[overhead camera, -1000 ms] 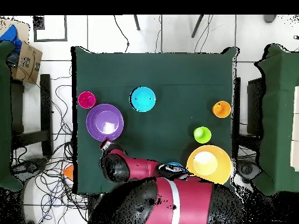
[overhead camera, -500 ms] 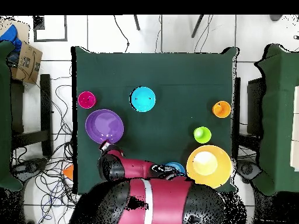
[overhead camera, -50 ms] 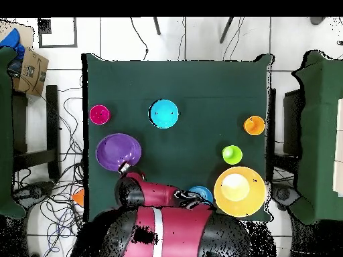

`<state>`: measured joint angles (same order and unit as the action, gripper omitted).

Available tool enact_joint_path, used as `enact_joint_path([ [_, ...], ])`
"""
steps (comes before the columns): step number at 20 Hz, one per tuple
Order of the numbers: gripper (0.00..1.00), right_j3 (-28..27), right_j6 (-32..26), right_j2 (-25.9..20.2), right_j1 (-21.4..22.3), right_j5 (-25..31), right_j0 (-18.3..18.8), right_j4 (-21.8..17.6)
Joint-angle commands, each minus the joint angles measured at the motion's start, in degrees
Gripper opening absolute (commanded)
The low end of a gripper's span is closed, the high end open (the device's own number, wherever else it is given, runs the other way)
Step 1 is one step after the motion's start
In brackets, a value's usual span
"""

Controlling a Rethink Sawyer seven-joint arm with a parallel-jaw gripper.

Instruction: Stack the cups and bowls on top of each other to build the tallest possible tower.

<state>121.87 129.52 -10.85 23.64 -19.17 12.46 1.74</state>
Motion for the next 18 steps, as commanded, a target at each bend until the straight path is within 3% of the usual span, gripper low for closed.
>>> enact_joint_path([
  [1, 0.0, -5.83, 8.82, 1.0, -0.29, -0.96, -1.56, 3.86],
  [14, 0.0, -4.65, 9.85, -1.53, 0.83, 1.52, 0.71, 3.2],
  [18, 0.0, -3.42, 9.67, -0.93, 4.59, 5.57, -0.6, 5.43],
])
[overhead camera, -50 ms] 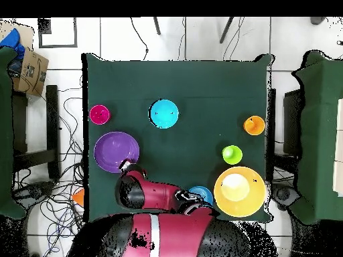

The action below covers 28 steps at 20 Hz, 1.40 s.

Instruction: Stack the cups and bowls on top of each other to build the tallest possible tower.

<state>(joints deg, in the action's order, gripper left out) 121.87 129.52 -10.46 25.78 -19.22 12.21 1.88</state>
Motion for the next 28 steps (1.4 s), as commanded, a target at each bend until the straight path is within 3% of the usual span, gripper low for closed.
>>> enact_joint_path([
  [1, 0.0, -3.17, 9.56, -0.98, 3.53, 6.81, -0.88, 6.01],
  [9, 0.0, -3.67, 6.37, 3.22, 11.55, 19.92, -4.36, 10.77],
  [13, 0.0, -5.18, 5.66, 5.2, 13.15, 24.35, -5.85, 11.36],
  [28, 0.0, -6.09, 6.47, 3.51, 13.1, 25.63, -3.74, 9.96],
])
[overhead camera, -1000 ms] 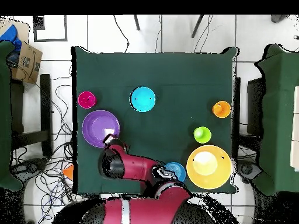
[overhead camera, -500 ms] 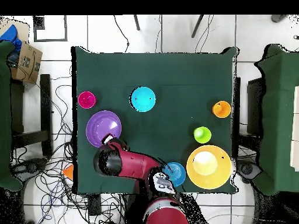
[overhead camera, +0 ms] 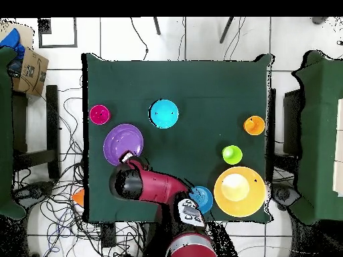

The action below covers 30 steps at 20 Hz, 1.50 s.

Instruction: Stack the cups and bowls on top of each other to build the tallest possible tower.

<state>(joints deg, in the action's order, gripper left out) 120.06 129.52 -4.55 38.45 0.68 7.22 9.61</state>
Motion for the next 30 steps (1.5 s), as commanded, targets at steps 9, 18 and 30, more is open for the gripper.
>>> enact_joint_path([
  [9, 0.0, -5.12, 5.27, -2.06, 4.56, 12.61, 2.02, 2.13],
  [18, 0.0, -4.44, 5.91, -1.52, 8.93, 18.56, 1.96, 2.05],
  [30, 0.0, -0.51, 2.65, -6.87, 13.64, 17.16, 8.23, 1.54],
])
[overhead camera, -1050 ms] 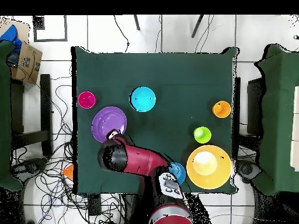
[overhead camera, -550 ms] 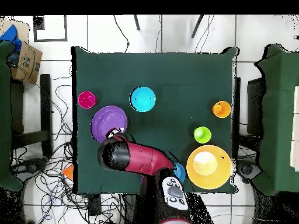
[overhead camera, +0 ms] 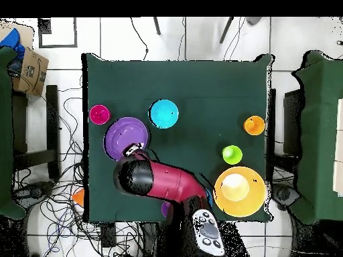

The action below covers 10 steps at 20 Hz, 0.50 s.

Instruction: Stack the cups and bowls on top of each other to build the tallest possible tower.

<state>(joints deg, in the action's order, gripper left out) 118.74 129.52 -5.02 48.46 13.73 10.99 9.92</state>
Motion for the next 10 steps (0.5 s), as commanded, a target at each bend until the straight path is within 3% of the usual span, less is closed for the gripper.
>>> enact_joint_path([
  [1, 0.0, 1.54, 2.06, -7.43, 4.49, 3.53, 5.49, 0.96],
  [6, 0.0, 4.39, -0.58, -13.57, 7.78, 1.03, 12.13, -0.61],
  [10, 0.0, 5.14, -0.98, -16.46, 6.92, -0.51, 15.36, -2.38],
])
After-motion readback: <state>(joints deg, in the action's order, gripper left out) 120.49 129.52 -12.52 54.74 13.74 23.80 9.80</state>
